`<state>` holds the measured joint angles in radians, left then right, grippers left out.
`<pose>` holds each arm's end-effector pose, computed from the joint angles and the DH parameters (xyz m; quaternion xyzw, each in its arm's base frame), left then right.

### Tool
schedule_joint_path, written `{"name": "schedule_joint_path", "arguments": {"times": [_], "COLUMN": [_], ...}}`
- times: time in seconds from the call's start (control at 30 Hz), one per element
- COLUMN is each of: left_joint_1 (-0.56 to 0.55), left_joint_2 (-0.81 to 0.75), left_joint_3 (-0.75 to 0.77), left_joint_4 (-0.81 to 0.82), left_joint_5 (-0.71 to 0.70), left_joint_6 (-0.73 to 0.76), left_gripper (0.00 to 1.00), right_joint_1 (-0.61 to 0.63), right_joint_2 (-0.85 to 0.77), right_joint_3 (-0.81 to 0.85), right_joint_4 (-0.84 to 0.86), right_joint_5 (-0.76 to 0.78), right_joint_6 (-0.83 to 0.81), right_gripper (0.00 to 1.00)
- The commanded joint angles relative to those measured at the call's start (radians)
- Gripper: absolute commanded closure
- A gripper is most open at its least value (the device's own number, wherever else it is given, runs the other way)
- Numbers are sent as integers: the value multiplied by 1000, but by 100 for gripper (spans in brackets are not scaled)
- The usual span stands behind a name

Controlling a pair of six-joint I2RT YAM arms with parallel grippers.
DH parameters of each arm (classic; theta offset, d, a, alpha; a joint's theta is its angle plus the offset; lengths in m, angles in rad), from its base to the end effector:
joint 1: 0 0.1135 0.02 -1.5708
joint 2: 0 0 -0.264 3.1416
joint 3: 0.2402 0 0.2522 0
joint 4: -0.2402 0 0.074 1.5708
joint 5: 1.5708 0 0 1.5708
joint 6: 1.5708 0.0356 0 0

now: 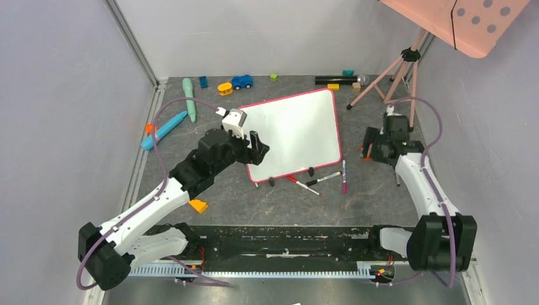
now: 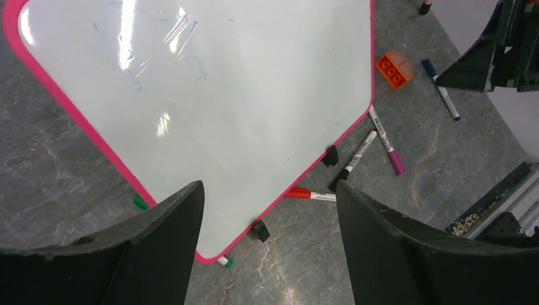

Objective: Write a sentence on the whiteboard
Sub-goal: Place the whiteboard marker at the center of the board, then open the whiteboard marker at the center of the board.

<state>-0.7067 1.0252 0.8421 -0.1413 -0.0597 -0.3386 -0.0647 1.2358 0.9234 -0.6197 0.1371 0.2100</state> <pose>0.1828 -0.1533 0.3187 0.1314 0.8011 -0.2702 0.5176 0.2491 -0.0210 0.2569 0.1510 0.9353 -0.0421 0.3171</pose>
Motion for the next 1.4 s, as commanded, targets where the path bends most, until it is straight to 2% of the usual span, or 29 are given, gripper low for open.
{"name": "schedule_joint_path", "arguments": {"times": [0.0, 0.1, 0.17, 0.4, 0.77, 0.8, 0.9, 0.97, 1.03, 1.17, 1.27, 1.37], "left_joint_1": [9, 8, 9, 9, 9, 8, 9, 9, 7, -32, -110, -152], "left_joint_2": [-41, -60, -77, -115, -123, -126, -129, -110, -73, 40, 134, 216], "left_joint_3": [-15, -35, -49, -69, -73, -78, -96, -93, -85, -69, -6, 52], "left_joint_4": [-66, -53, -45, -46, -41, -26, 46, 85, 128, 272, 307, 384], "left_joint_5": [-15, 17, 28, 53, 108, 122, 194, 259, 338, 523, 529, 539], "left_joint_6": [-60, -61, -55, -28, -31, -30, -18, 3, 15, 3, 42, 27], "left_gripper": [19, 19, 19, 19, 20, 20, 21, 21, 22, 22, 22, 22], "right_joint_1": [103, 139, 167, 197, 250, 262, 277, 278, 278, 272, 272, 272], "right_joint_2": [-64, -51, -40, 34, 133, 138, 148, 121, 48, -103, -213, -289], "right_joint_3": [-100, -169, -203, -242, -285, -284, -276, -269, -263, -197, -152, -124], "right_joint_4": [6, 74, 126, 226, 291, 292, 262, 225, 196, 111, 126, 230], "right_joint_5": [-133, -190, -201, -184, -155, -144, -56, -19, 2, -22, -127, -288], "right_joint_6": [11, 26, 44, 51, 33, 33, 35, 34, 34, 50, 98, 154], "right_gripper": [24, 39, 45, 55, 60, 63, 83, 94, 100, 100, 100, 100]}}
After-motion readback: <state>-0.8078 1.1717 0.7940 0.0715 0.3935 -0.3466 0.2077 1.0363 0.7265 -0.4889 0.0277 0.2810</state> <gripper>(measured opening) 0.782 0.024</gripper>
